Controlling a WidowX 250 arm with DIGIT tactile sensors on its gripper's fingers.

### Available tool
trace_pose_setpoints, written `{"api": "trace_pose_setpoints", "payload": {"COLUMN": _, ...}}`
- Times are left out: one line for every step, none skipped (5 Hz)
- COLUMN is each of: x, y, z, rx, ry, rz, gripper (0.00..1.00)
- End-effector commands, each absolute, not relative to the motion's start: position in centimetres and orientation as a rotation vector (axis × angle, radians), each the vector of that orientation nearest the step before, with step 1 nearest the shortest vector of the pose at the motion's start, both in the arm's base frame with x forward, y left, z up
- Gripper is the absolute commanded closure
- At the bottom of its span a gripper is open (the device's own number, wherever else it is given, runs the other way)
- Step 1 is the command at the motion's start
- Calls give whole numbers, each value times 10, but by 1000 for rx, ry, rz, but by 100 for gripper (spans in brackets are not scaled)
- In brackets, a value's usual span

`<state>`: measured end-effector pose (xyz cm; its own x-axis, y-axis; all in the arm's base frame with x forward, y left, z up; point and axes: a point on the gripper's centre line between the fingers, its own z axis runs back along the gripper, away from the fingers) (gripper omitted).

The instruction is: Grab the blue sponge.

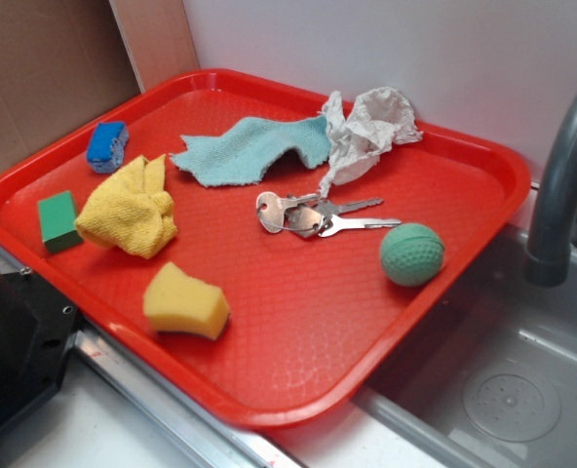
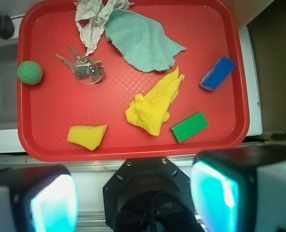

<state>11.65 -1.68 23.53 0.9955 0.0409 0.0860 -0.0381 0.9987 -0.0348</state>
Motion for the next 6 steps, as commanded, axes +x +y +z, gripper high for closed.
{"api": "trace_pose_setpoints", "payload": {"x": 116, "y": -17, "z": 235, "rx": -33, "ry": -87, "rz": 40, "gripper": 0}}
{"api": "trace_pose_setpoints", "payload": {"x": 156, "y": 33, "z": 185, "rx": 8, "ry": -32, "rz": 239, "gripper": 0}}
{"api": "trace_pose_setpoints", "payload": {"x": 187, "y": 83, "z": 150, "rx": 138, "ry": -70, "rz": 479, "gripper": 0}}
{"api": "trace_pose_setpoints", "payload": {"x": 206, "y": 105, "z": 138, "rx": 115, "ry": -182, "rz": 716, "gripper": 0}}
{"api": "trace_pose_setpoints", "payload": {"x": 209, "y": 123, "z": 124, "rx": 125, "ry": -240, "rz": 827, "gripper": 0}}
{"api": "trace_pose_setpoints", "payload": {"x": 209, "y": 143, "z": 99, "rx": 96, "ry": -178, "rz": 671, "gripper": 0}}
